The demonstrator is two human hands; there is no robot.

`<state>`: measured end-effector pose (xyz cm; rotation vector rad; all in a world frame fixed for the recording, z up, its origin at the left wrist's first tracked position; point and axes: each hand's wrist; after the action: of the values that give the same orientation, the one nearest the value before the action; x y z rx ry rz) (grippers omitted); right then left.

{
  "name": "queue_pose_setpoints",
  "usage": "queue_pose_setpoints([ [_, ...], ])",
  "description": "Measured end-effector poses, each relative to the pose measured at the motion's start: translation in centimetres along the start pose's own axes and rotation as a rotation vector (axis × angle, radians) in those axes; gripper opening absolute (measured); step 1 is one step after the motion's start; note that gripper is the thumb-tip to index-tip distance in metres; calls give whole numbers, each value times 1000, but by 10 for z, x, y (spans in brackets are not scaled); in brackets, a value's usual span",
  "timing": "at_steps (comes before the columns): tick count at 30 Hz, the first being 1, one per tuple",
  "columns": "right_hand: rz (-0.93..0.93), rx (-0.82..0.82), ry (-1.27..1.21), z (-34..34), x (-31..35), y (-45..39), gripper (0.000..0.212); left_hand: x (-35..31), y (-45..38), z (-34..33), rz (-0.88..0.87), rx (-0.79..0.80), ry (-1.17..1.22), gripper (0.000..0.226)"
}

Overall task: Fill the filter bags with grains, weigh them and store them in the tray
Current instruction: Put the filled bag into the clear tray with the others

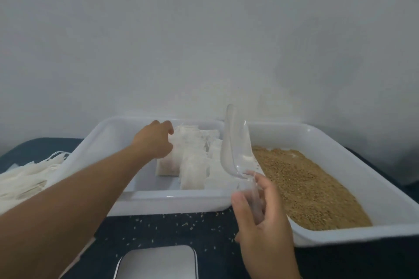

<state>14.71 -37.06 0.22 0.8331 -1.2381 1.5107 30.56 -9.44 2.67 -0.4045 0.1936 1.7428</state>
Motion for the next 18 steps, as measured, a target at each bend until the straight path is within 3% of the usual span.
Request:
queue_pose_setpoints([
  [2,8,-8,14,1,2,0,35,-1,10,12,-12,-90,62,34],
  [5,1,-32,31,5,5,0,34,-11,40,34,-119,-358,218,21],
  [8,21,-62,106,15,1,-4,48,-24,96,57,-248,-563,432,19],
  [13,131,-217,603,40,-2,-25,48,-15,208,57,-326,-528,627,17],
  [18,50,-233,802,75,0,-55,40,51,255,29,-101,-466,530,26],
])
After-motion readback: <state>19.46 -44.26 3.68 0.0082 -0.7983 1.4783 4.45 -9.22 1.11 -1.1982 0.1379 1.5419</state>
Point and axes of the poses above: each hand's wrist, its own y-axis away from the middle knuckle, its own z-axis out of the back of the hand, x = y × z, and after that the axes turned 6 degrees about y, right-handed
